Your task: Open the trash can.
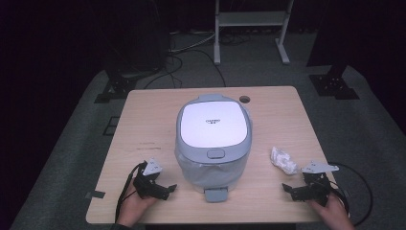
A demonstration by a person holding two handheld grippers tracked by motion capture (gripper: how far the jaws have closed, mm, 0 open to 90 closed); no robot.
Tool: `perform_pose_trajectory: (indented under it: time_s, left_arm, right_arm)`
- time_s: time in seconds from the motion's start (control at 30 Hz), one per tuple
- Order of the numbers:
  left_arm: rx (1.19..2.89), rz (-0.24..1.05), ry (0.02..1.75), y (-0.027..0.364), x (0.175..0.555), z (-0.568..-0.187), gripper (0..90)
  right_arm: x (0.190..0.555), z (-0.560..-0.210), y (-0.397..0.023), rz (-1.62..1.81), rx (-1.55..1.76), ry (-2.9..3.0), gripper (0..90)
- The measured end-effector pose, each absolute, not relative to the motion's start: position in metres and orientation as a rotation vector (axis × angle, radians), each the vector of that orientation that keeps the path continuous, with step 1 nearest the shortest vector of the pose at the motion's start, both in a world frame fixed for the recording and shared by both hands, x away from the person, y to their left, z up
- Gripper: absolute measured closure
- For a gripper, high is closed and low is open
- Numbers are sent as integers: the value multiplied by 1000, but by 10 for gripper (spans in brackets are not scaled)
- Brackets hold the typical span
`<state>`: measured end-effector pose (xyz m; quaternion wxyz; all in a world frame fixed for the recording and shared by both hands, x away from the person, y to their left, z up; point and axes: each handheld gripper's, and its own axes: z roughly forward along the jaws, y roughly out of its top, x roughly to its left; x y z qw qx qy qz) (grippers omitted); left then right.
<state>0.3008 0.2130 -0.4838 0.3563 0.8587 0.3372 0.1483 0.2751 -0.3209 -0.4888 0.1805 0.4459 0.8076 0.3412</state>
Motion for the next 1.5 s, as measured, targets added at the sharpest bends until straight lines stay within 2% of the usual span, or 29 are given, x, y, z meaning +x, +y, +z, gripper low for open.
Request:
perform_pose_trajectory:
  time_s: [0.3,0.7,0.83,0.87,1.1,1.17,1.27,1.5]
  left_arm:
    - [2205,388,883,214,300,-484,2]
    - [2161,333,867,223,293,-471,157]
    - [2147,317,869,224,294,-468,168]
    - [2136,307,860,225,292,-465,219]
    - [2105,318,831,226,288,-454,271]
    - [2092,306,804,226,285,-449,335]
    - [2090,298,788,226,284,-445,371]
    - [2056,253,764,225,281,-432,519]
  right_arm:
    - [275,-489,-321,964,1260,2281,2]
    - [275,-489,-321,964,1261,2281,2]
    - [275,-489,-321,965,1260,2281,2]
    - [275,-489,-321,964,1260,2281,2]
    - [275,-489,-321,964,1260,2281,2]
    - [275,-489,-321,964,1260,2281,2]
    - [275,-489,-321,964,1260,2281,2]
    - [275,-489,-321,964,1260,2281,2]
